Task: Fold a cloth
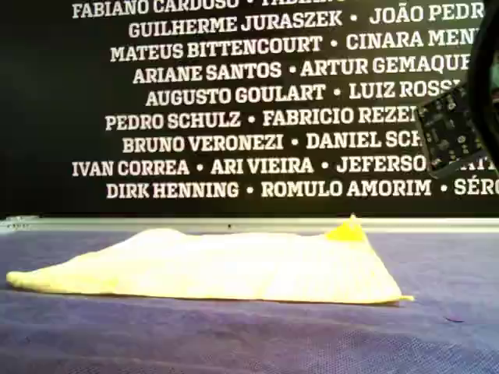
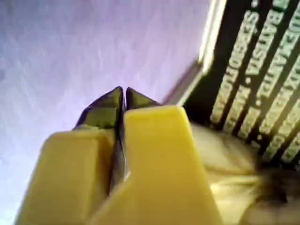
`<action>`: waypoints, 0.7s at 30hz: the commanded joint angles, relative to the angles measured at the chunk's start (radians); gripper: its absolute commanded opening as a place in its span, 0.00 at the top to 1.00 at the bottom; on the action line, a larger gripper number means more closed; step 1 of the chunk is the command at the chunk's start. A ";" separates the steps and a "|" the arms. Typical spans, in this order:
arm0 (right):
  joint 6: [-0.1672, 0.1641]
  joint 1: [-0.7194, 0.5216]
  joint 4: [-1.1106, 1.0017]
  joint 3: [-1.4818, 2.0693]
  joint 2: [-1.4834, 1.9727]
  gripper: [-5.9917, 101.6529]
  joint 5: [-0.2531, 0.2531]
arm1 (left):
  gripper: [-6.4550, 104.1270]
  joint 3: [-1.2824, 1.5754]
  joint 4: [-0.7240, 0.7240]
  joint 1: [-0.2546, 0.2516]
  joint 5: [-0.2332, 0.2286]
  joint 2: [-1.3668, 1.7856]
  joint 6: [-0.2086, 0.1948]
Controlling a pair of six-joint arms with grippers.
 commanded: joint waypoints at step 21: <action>0.011 -0.014 -0.354 0.011 0.046 0.93 0.017 | 0.95 0.025 -0.006 -0.063 -0.009 0.009 0.006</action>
